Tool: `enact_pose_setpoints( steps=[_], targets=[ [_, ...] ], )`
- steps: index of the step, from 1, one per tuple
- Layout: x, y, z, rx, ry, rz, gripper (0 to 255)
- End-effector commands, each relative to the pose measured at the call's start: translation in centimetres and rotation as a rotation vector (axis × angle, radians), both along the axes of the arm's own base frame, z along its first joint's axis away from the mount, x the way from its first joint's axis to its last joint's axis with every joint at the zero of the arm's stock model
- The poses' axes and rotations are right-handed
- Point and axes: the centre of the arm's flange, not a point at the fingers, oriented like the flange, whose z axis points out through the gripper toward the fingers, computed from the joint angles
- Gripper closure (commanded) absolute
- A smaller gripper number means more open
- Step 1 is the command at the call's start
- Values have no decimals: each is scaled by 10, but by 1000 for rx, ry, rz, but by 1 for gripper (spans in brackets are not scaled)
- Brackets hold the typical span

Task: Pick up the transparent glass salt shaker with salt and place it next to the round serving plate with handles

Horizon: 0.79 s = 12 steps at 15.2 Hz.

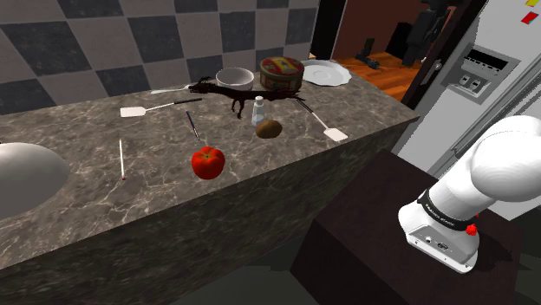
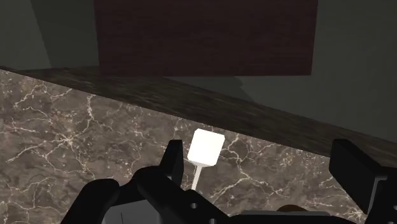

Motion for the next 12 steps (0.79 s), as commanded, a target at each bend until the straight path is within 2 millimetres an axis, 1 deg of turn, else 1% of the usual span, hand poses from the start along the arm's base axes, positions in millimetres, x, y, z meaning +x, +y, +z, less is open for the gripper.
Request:
enact_pose_setpoints(
  steps=[1,12],
  targets=[
    [0,0,0,0,0,0,0],
    [128,53,-61,-4,42,-3,0]
  ],
)
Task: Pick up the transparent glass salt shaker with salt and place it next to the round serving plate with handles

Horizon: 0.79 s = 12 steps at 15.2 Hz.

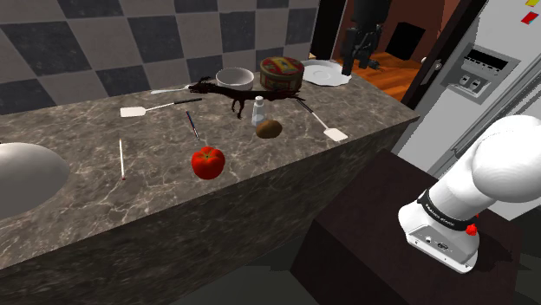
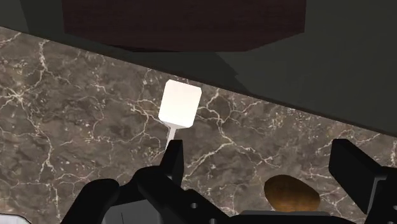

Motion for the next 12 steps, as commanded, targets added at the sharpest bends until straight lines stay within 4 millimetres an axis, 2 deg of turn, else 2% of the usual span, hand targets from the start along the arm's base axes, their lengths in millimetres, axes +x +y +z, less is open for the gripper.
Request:
enact_pose_setpoints(
  steps=[1,12],
  targets=[
    [24,9,-14,-1,8,-1,0],
    [149,61,-81,-5,50,-4,0]
  ],
)
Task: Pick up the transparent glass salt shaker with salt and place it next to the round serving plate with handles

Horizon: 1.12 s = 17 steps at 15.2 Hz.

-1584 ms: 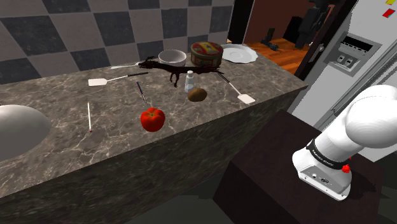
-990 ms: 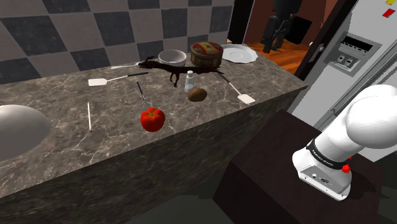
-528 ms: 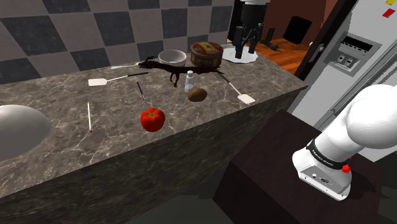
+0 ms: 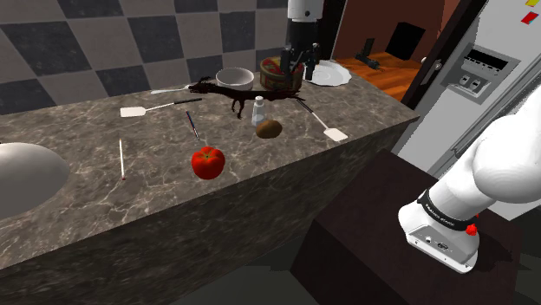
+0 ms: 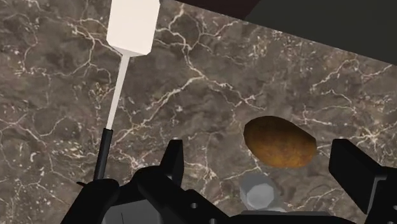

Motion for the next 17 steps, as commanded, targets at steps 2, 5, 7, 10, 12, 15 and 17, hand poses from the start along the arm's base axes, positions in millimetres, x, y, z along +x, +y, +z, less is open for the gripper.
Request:
enact_pose_setpoints(
  steps=[2,5,7,10,12,15,17],
  targets=[
    [35,13,-19,-1,12,-1,0],
    [69,27,-39,-2,23,-2,0],
    [91,37,-52,-3,31,-3,0],
    [123,50,-71,-4,42,-3,0],
    [120,51,-81,-4,42,-3,0],
    [117,52,-97,-4,42,-3,0],
    [115,53,-107,-4,42,-3,0]
  ],
)
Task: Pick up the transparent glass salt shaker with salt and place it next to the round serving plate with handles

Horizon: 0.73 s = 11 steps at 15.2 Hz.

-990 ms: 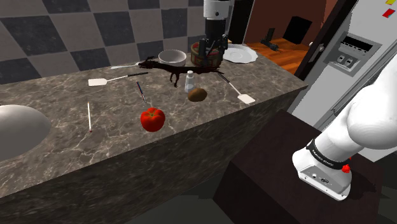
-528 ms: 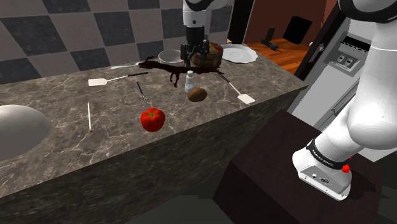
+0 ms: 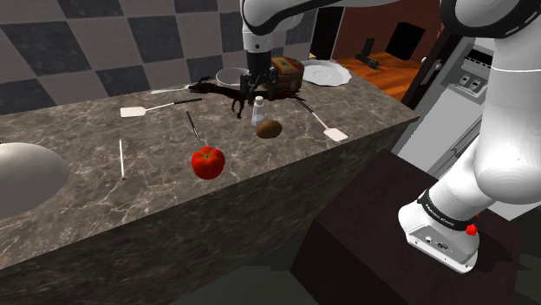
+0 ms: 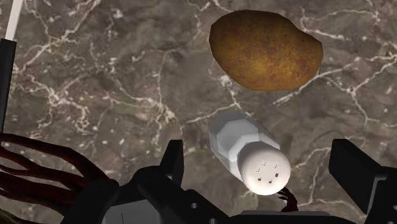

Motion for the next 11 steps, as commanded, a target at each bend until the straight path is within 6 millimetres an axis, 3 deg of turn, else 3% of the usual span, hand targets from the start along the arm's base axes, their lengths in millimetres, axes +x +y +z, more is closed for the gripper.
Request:
enact_pose_setpoints(
  steps=[1,9,10,11],
  targets=[
    [-2,2,-8,0,-1,0,0],
    [-2,2,-8,0,-1,0,0],
    [-2,2,-8,0,-1,0,255],
    [-2,2,-8,0,-1,0,255]
  ],
)
